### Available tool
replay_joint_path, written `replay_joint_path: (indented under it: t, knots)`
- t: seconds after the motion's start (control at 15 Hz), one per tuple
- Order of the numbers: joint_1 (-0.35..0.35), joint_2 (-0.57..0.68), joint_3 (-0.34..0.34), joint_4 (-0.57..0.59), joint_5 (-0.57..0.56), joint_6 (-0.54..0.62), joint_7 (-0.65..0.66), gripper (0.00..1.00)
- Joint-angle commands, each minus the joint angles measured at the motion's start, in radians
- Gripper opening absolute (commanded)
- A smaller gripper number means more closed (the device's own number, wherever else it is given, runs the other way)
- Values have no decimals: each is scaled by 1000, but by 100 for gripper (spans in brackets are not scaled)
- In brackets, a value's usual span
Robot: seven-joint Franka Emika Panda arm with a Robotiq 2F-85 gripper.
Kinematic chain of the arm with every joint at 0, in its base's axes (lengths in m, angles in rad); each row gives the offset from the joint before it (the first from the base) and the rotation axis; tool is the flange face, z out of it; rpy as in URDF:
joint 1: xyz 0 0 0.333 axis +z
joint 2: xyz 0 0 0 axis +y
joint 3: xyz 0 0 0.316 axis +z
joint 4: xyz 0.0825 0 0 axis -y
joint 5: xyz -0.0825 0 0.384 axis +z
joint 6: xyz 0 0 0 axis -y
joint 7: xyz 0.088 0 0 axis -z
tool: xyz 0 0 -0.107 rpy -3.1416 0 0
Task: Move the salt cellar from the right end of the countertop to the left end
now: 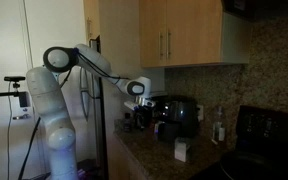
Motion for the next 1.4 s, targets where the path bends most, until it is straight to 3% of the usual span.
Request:
replay_joint_path:
  t: [0.0, 0.2, 0.27, 0.47, 0.6, 1.07, 1.13, 1.33]
  knots:
    - [-9, 0, 9, 1, 2, -2, -2, 100]
    - [-47, -4, -10, 25, -3, 20, 125, 100]
    - [-36, -3, -14, 35, 47, -1, 91, 100]
    - [-38, -4, -8, 28, 25, 5, 89, 100]
    - [-55, 79, -3, 89, -10, 35, 197, 100]
    - [-196, 244, -170, 359, 78, 15, 265, 100]
    - [-176, 171, -150, 272, 40, 32, 237, 100]
    - [-203, 220, -177, 332, 59, 32, 241, 100]
